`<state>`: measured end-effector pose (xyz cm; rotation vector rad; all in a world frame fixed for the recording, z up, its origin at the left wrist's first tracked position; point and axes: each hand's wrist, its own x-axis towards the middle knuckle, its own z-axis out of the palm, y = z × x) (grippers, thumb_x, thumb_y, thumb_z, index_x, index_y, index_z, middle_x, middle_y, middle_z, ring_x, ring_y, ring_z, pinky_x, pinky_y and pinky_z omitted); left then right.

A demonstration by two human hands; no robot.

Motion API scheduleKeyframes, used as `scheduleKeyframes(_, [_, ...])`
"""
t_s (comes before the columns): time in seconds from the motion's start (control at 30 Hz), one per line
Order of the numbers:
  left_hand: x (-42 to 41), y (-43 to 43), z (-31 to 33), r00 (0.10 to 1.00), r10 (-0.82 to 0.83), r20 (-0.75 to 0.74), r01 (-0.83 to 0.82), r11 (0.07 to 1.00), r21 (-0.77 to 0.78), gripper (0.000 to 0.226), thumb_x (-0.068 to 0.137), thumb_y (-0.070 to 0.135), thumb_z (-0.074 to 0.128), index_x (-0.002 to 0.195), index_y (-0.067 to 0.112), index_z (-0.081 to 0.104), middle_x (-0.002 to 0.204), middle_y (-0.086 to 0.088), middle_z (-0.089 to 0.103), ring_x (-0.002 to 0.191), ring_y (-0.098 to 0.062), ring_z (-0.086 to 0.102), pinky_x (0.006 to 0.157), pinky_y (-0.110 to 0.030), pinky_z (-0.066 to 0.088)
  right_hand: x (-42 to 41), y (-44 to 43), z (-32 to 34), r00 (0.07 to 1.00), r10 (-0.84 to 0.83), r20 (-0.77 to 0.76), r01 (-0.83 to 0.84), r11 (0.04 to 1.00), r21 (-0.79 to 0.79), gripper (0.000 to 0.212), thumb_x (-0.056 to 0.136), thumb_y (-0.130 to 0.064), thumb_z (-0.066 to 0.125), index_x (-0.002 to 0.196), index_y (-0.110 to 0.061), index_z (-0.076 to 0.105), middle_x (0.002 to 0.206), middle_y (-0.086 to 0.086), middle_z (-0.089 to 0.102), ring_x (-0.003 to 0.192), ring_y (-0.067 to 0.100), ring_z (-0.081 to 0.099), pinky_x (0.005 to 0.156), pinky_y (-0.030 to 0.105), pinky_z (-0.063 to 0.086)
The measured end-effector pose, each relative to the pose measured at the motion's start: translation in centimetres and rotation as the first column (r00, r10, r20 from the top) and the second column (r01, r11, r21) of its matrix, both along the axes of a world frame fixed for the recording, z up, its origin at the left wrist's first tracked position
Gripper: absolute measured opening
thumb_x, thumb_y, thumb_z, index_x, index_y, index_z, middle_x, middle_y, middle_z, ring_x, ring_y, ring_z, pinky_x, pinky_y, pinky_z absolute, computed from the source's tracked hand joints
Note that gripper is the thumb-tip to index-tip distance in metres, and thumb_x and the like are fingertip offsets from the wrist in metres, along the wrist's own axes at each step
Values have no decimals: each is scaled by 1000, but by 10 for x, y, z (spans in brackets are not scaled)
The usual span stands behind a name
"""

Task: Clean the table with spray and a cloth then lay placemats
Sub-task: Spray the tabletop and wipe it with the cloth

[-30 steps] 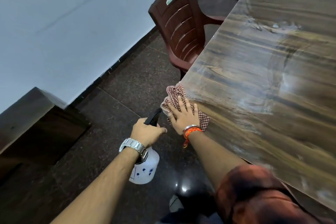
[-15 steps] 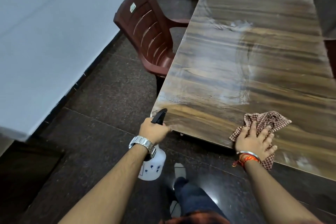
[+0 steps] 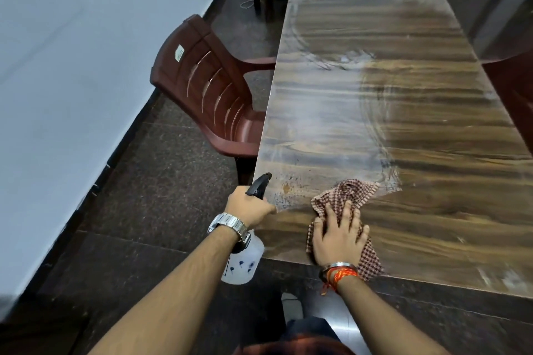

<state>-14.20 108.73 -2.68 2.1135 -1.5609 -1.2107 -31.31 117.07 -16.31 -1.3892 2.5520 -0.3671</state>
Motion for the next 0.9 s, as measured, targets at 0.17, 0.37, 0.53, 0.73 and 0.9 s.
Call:
scheduleKeyframes(0.17, [0,-25,-4,994,-104,15,104,994,16,16,67,15,80,68,8,65,59,1,60,54,-16,54,48,-21,42,33,-19,-2,999,2,-39,-4,999,-54,51,89,-53,34,130,-31,55,155,6,30,141,32,28,113,54,15])
scheduleKeyframes(0.37, [5,-60,-11,981,-192,30,192,981,18,26,71,11,71,60,12,47,55,1,48,49,-17,43,44,-20,32,69,-44,-4,996,-74,-50,72,996,-49,50,90,-51,38,137,-35,46,158,5,23,142,32,25,113,55,10])
scheduleKeyframes(0.53, [32,-87,-14,943,-334,-8,334,942,16,21,69,21,81,70,8,64,63,-4,61,56,-21,55,54,-24,44,94,-65,6,984,-176,-7,177,982,62,55,91,-53,30,144,-41,32,161,2,8,146,29,11,115,54,4])
scheduleKeyframes(0.73, [66,-108,-20,878,-477,-39,478,878,27,21,66,24,80,69,8,66,61,-2,61,55,-22,56,53,-25,43,111,-77,11,958,-284,27,278,952,127,53,95,-53,29,147,-45,20,161,-1,-3,147,27,0,116,52,-2])
scheduleKeyframes(0.9, [85,-115,-27,860,-510,0,509,859,49,21,71,22,79,69,6,64,64,-4,64,58,-23,57,53,-25,43,125,-80,13,942,-329,58,319,937,145,53,96,-54,27,147,-46,16,161,-2,-8,147,26,-5,116,52,-5])
